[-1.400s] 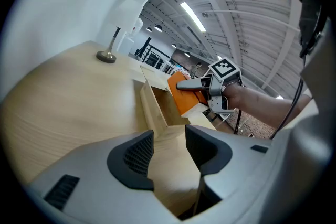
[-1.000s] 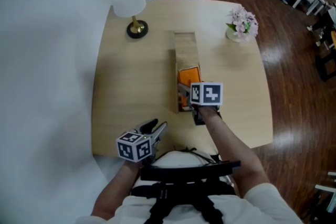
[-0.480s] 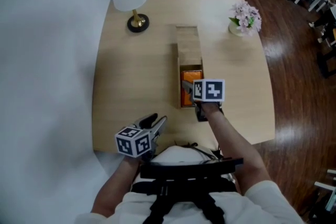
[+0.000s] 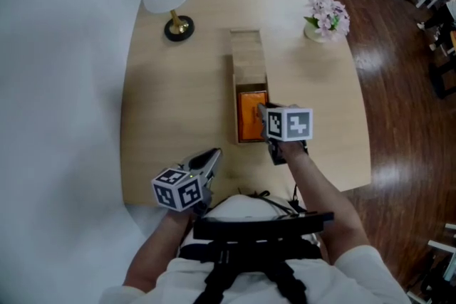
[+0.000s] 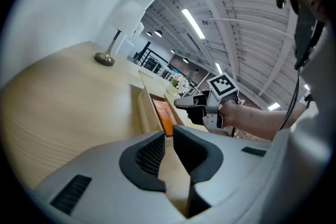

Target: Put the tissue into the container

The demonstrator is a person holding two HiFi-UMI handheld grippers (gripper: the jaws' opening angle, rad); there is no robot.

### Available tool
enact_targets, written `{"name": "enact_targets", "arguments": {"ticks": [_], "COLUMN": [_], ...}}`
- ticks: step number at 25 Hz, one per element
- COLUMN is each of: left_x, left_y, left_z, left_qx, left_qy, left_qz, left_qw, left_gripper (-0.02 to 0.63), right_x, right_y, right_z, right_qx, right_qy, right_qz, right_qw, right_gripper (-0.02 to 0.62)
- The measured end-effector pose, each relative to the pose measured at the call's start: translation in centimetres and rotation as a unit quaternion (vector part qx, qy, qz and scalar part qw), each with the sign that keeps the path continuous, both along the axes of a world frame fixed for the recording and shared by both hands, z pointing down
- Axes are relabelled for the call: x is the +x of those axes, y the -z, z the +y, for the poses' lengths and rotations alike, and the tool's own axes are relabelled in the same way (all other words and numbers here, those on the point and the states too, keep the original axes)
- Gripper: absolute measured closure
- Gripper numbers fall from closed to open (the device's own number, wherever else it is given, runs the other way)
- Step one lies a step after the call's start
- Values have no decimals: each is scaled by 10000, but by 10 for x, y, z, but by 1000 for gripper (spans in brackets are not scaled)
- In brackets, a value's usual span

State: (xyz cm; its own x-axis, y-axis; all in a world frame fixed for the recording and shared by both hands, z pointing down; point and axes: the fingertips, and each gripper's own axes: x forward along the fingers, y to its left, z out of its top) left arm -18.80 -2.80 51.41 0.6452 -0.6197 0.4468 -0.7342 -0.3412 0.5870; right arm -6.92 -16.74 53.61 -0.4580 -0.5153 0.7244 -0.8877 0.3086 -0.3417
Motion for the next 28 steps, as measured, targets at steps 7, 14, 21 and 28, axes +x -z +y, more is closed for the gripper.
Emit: {"name": "enact_targets", "arguments": {"ticks": [7,14,21,28], "left_x": [14,32,55,77], "left_y": [10,28,53,70], "left_z": [-11,-19,-26,-23], "left_qx": [211,419,639,794], "left_qy": [41,43,74,30], "left_qz": [-54,-118,-81,-73], "left_qw": [9998,9990,9979,9968], "left_gripper": [606,606,606,606], "right_x": [20,45,79,116], "right_y": [3,21,40,53], "right_z": [5,8,16,24], "right_qx": [75,336,519,627], "right_qy": [116,238,245,180], "right_qz": [71,205,205,80], "right_qw": [9999,9989,9981,9978], "right_gripper": [565,565,565,565]}}
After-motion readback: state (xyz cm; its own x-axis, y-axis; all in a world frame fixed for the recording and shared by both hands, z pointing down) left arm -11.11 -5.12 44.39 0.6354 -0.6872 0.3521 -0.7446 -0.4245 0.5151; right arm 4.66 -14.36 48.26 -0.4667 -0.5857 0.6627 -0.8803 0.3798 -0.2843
